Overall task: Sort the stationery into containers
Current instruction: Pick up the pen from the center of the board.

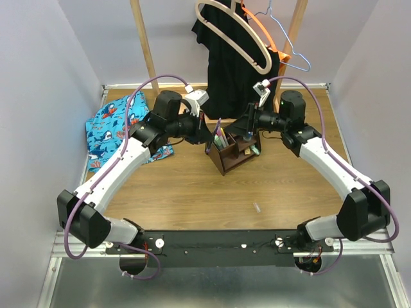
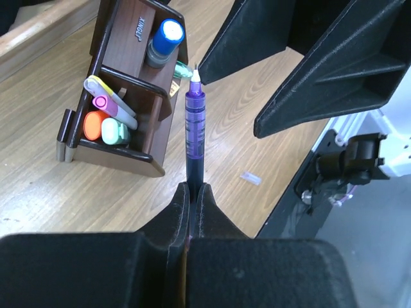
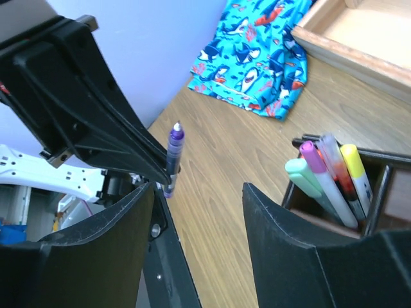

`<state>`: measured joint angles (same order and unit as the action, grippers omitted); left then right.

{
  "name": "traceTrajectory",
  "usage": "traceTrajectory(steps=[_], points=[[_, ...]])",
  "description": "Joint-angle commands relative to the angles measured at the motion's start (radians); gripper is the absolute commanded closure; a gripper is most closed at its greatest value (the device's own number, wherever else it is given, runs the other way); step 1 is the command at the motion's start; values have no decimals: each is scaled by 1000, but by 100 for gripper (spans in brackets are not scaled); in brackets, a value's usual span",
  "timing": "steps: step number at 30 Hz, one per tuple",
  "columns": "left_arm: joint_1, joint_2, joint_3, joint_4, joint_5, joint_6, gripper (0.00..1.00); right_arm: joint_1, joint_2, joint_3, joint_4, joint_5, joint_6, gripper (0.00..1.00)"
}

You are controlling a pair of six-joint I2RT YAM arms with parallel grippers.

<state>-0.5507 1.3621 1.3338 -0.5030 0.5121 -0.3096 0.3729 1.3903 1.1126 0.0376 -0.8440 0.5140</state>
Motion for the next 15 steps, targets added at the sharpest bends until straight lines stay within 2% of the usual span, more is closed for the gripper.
traceTrajectory(steps=[1, 6, 15], points=[[26, -14, -12, 57, 68, -63, 100, -2, 33, 49, 81, -59, 34, 35], [66, -9, -21, 116, 117, -132, 100, 4, 61, 58, 117, -90, 55, 36], [74, -1, -30, 185, 192, -195, 100, 29, 96, 62, 203, -112, 87, 35]])
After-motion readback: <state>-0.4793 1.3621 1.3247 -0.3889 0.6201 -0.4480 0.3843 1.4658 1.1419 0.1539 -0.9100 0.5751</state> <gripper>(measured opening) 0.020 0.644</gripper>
